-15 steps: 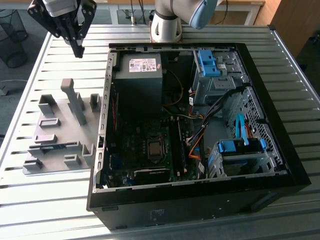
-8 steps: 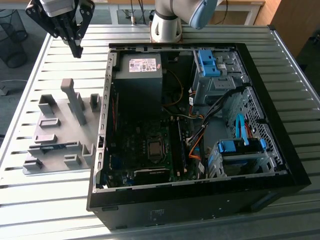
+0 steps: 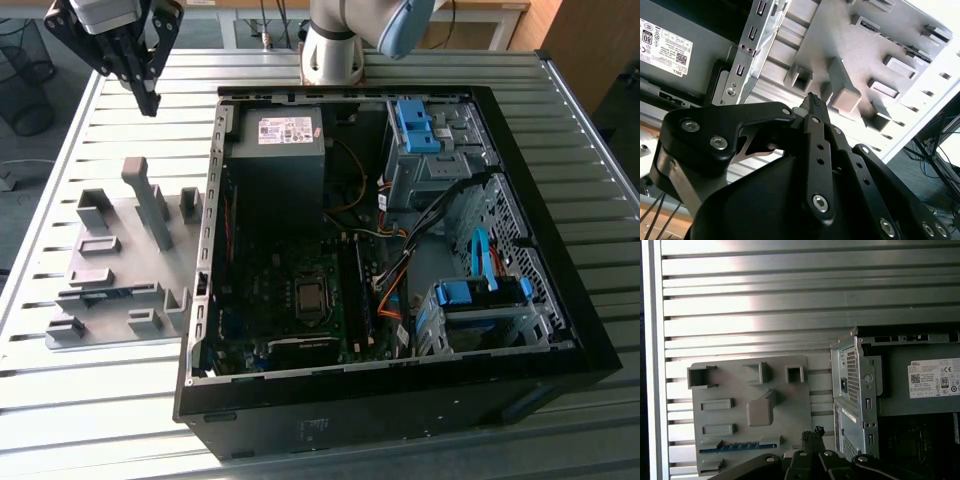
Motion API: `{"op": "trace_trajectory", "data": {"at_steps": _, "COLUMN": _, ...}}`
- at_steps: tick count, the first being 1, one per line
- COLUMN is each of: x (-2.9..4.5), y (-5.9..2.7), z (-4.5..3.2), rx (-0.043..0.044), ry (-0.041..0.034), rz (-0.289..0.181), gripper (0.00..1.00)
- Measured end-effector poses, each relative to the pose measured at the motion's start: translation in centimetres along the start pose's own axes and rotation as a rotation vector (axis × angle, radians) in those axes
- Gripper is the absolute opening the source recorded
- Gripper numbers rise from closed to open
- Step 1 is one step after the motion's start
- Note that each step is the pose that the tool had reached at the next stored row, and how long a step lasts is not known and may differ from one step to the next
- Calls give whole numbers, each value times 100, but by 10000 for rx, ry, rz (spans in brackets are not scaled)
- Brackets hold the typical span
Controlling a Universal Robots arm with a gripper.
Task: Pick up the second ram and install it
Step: 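Reach for the second ram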
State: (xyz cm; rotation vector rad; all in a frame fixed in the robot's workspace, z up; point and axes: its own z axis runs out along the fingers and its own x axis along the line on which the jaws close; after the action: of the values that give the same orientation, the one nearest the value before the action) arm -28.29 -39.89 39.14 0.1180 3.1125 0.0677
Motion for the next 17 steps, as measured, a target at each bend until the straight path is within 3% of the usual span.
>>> {"op": "trace_trajectory", "data": {"at_steps": 17, "x": 108, "y": -8, "z": -1, "rx": 0, "ry": 0, "rz": 0, "gripper": 10}}
